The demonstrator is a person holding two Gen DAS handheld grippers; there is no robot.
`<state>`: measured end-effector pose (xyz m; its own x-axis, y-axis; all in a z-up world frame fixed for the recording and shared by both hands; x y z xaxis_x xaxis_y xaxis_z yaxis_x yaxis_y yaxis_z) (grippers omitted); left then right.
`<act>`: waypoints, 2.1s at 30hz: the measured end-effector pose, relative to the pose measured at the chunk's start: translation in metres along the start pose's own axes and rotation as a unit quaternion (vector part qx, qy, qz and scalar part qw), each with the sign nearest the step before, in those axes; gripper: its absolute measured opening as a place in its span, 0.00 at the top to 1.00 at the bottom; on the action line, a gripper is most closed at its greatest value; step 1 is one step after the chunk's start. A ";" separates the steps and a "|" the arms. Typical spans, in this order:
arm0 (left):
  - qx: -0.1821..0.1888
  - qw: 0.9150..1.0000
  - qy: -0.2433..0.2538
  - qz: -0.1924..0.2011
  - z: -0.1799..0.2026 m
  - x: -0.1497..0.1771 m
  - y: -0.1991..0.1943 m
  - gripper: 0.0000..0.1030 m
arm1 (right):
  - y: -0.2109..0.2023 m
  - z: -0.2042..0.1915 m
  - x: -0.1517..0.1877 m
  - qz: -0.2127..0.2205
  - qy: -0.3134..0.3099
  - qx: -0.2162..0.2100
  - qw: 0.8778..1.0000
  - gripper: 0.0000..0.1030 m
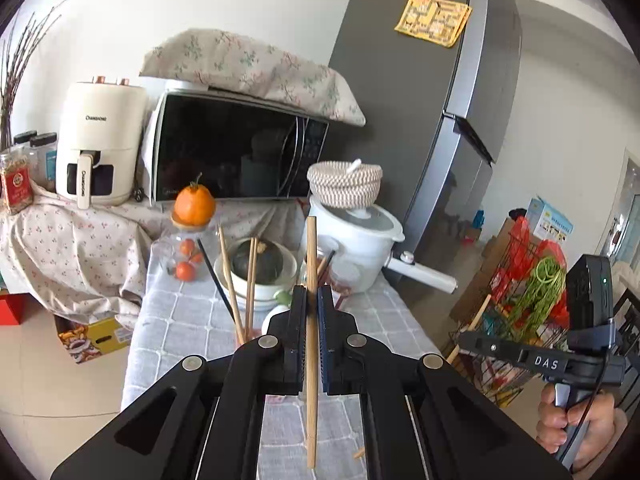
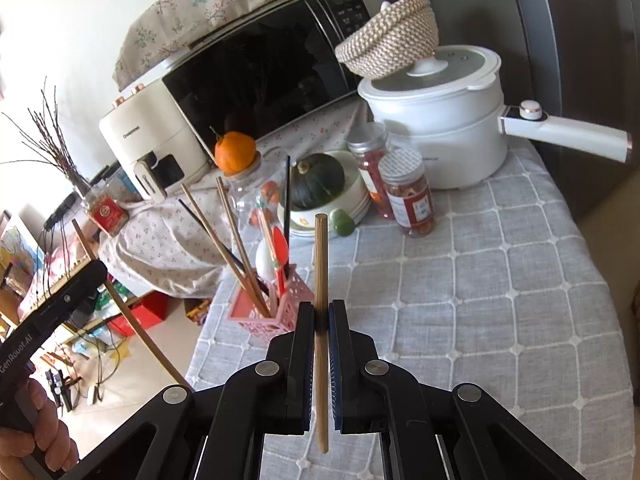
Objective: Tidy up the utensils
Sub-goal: 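Carry both held wooden chopsticks up to the pink basket, then drop the wooden chopstick into the pink basket by opening the left gripper, then lower the wooden chopstick into the pink basket and open the right gripper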
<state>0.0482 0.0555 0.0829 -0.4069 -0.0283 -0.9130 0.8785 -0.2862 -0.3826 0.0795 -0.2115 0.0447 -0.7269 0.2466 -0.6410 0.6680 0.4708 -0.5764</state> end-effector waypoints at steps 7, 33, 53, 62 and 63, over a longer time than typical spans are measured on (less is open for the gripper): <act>-0.041 0.997 0.016 0.067 -0.007 -0.030 0.006 0.95 | 0.005 -0.010 -0.009 0.021 -0.001 -0.015 1.000 0.95; -0.072 0.996 -0.018 -0.055 -0.035 0.010 0.127 0.74 | 0.027 -0.010 -0.015 0.016 0.001 -0.015 1.000 0.95; -0.133 0.955 -0.076 -0.255 -0.083 0.098 0.061 0.36 | 0.050 -0.093 -0.055 0.093 -0.022 -0.034 0.995 0.95; -0.124 0.953 -0.081 -0.266 -0.090 0.103 0.065 0.36 | 0.109 -0.099 -0.043 0.069 -0.032 0.004 0.997 0.95; -0.122 0.953 -0.079 -0.268 -0.089 0.104 0.066 0.36 | 0.115 -0.098 -0.040 0.065 -0.030 0.005 0.997 0.95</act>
<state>0.0859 0.1189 -0.0494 -0.8285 -0.0892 -0.5528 0.5588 -0.0696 -0.8263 0.1701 -0.0847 0.0539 -0.6234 0.2538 -0.7396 0.7578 0.4294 -0.4914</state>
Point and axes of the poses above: each gripper's, at about its wrist camera, not at the fingertips, and y roughly the way its jaws point, z to its right, x to its underside, the point moved 1 cm from there along y, roughly the way its jaws point, and after that the axes turned 8 degrees about y, right-handed, at the moved point
